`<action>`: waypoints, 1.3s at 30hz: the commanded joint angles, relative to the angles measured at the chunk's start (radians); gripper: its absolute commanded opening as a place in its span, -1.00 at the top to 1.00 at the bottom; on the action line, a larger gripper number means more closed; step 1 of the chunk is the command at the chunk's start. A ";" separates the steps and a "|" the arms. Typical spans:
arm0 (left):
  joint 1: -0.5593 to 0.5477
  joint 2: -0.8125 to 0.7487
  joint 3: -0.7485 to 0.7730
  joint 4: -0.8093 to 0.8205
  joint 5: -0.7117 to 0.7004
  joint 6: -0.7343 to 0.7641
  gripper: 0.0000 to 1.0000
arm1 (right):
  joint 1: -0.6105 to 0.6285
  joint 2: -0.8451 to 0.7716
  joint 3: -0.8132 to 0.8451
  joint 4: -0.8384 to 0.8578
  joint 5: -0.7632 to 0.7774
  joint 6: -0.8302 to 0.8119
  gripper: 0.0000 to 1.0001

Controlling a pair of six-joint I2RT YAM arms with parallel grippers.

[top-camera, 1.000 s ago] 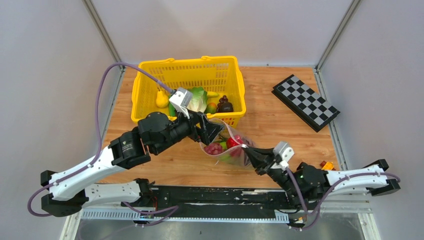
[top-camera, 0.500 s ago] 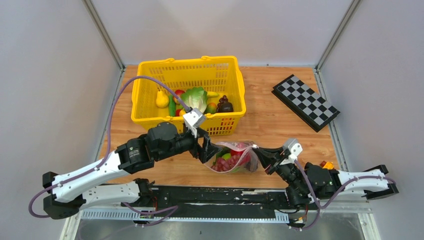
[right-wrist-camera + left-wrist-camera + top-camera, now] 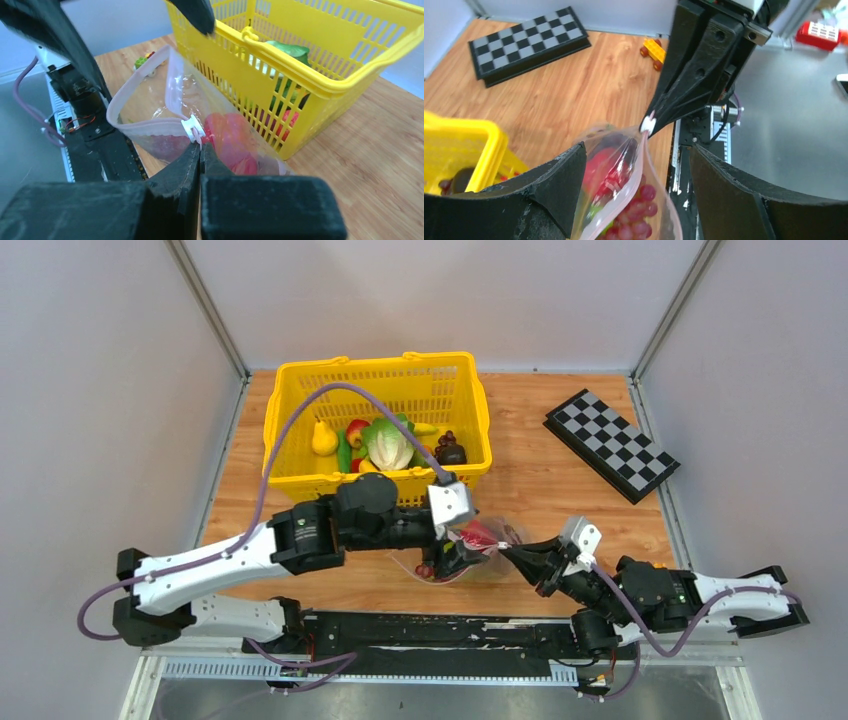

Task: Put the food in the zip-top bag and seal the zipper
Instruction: Zip the zipper food storage bag at the center of the board.

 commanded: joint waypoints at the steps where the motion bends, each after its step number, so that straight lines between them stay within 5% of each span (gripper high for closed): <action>1: -0.064 0.106 0.070 -0.002 -0.005 0.165 -0.62 | -0.001 0.026 0.082 0.003 -0.106 -0.022 1.00; 7: -0.091 0.156 0.114 0.019 0.010 0.222 -0.33 | -0.002 0.033 0.123 -0.006 -0.146 -0.033 1.00; 12: -0.093 0.153 0.101 0.021 -0.003 0.243 0.27 | -0.001 0.015 0.130 -0.021 -0.139 -0.035 1.00; 26: -0.095 0.163 0.111 0.010 0.093 0.250 0.75 | -0.001 -0.023 0.101 0.002 -0.090 -0.025 1.00; 28: -0.095 0.157 0.101 0.011 0.083 0.244 0.71 | -0.001 -0.032 0.097 0.007 -0.090 -0.025 1.00; 30: -0.095 0.150 0.092 0.024 0.072 0.236 0.35 | -0.001 -0.034 0.096 0.008 -0.108 -0.030 1.00; 35: -0.095 0.148 0.081 0.071 0.076 0.223 0.07 | -0.001 -0.015 0.097 0.013 -0.127 -0.034 1.00; 39: -0.095 0.155 0.096 0.072 0.088 0.213 0.03 | -0.001 0.003 0.101 0.014 -0.144 -0.038 1.00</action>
